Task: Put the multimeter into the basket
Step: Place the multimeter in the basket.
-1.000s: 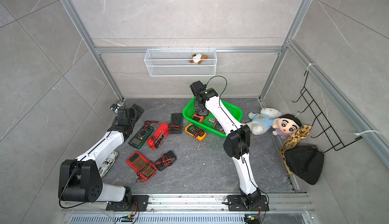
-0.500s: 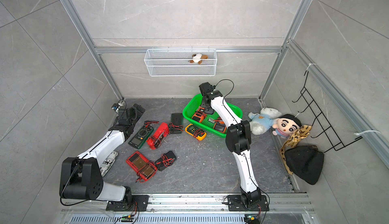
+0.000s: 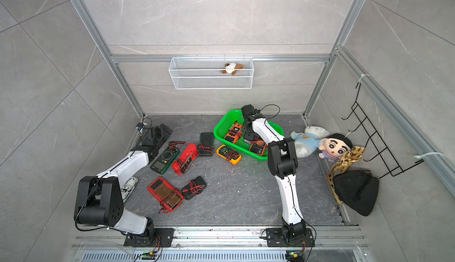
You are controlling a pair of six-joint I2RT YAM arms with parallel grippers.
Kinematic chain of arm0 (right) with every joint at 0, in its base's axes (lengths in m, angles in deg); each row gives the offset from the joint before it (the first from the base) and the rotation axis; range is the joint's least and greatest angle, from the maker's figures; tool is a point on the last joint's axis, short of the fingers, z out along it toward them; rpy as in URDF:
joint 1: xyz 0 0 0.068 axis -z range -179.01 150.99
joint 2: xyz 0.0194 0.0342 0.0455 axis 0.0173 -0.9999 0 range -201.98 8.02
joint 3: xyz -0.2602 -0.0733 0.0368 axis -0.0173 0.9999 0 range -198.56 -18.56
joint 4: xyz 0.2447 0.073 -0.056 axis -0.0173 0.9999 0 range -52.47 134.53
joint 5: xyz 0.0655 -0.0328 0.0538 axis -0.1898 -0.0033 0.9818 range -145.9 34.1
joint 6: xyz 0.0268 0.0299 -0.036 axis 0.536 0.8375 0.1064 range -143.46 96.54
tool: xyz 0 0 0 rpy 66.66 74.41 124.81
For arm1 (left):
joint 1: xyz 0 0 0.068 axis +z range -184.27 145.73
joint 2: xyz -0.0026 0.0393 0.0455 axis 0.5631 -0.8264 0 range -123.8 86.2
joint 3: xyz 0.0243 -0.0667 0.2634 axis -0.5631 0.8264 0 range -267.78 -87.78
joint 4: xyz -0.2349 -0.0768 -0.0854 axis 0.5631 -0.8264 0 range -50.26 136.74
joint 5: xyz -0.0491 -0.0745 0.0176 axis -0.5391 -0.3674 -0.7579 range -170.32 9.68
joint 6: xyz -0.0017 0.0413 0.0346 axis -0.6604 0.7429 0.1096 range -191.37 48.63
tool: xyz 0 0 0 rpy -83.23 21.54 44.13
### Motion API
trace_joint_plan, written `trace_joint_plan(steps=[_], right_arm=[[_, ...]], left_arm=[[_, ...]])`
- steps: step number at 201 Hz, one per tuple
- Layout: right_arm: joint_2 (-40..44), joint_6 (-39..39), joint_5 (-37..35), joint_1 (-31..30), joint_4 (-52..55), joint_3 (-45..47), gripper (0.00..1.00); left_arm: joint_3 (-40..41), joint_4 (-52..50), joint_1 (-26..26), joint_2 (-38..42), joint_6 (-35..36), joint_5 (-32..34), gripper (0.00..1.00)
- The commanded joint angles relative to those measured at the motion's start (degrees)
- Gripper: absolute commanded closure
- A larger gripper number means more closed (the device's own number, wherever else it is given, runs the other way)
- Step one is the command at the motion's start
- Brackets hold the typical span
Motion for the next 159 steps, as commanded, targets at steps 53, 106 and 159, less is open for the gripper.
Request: trace_joint_plan(steps=[53,106,159], right_arm=[[5.1,4.3,5.1,-0.8,1.5,7.5,1.00],[6.7,7.2,7.9,-2.6,4.1,10.3,1.00],[4.7,7.7,8.5,-3.3,7.1,9.7,0.89]], left_arm=[[-2.9,-0.6,0.3,-0.8,0.7,-0.9,0.02],[-3.8,-2.5,0.3,-0.6,1.2,0.1,0.02],[-4.2,-4.1,0.3,-1.1,1.1,0.3,0.02]])
